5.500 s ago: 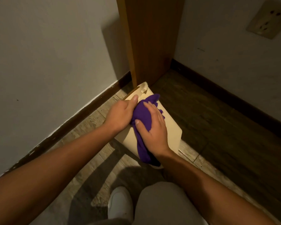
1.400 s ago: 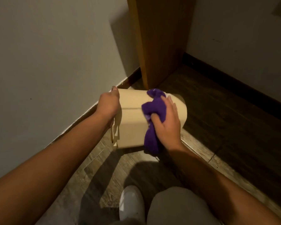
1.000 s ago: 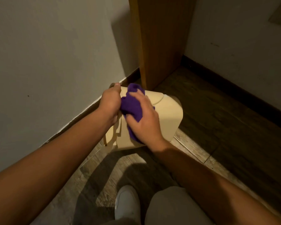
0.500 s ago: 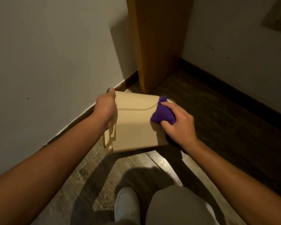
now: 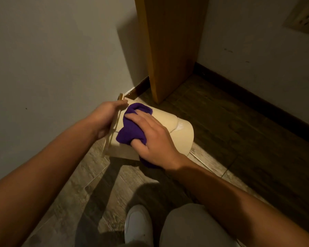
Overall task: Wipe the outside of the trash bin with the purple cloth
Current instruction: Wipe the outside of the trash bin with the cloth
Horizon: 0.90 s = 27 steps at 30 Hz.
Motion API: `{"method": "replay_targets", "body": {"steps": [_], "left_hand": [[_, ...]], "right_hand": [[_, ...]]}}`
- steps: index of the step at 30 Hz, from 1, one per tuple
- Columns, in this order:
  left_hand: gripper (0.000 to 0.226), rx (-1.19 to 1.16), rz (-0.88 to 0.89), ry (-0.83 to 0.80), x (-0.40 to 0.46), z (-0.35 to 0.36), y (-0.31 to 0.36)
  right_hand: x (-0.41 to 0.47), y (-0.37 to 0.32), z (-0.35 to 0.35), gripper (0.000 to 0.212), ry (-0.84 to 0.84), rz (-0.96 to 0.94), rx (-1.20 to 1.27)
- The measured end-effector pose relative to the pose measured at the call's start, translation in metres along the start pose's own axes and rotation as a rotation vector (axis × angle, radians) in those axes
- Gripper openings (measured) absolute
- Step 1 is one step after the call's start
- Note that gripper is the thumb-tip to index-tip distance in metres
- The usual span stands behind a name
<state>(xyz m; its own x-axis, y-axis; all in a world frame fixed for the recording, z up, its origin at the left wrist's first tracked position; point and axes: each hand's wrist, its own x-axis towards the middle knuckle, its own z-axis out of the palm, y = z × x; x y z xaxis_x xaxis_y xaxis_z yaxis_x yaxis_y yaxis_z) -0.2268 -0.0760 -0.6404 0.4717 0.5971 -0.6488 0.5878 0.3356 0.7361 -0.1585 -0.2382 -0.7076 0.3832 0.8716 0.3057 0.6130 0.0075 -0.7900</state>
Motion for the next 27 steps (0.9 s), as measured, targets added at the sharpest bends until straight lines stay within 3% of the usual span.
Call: {"method": "replay_targets", "body": {"steps": [3,6,11,14,18,25,27], "left_hand": [[0.037,-0.05,-0.026,0.033,0.003,-0.003,-0.005],[0.037,-0.048,0.068,0.146,0.008,0.005,-0.009],[0.04,0.124,0.124,0.276,0.005,-0.004,-0.023],[0.051,0.215,0.167,0.246,-0.001,-0.005,-0.027],[0.056,0.291,0.246,0.189,-0.01,-0.003,-0.03],[0.075,0.359,0.402,0.138,-0.023,0.0,-0.038],[0.07,0.372,0.442,0.123,-0.021,0.005,-0.039]], "right_hand": [[0.003,0.001,0.007,0.06,0.004,0.019,-0.051],[0.001,0.013,0.01,0.058,0.001,0.045,-0.13],[-0.007,0.053,-0.013,0.045,0.273,0.457,0.006],[-0.004,0.078,-0.034,0.049,0.3,0.675,0.049],[0.017,0.108,-0.047,0.044,0.281,0.808,0.116],[0.041,0.093,-0.031,0.034,0.231,0.726,0.277],[0.046,0.075,-0.029,0.033,0.23,0.685,0.338]]}}
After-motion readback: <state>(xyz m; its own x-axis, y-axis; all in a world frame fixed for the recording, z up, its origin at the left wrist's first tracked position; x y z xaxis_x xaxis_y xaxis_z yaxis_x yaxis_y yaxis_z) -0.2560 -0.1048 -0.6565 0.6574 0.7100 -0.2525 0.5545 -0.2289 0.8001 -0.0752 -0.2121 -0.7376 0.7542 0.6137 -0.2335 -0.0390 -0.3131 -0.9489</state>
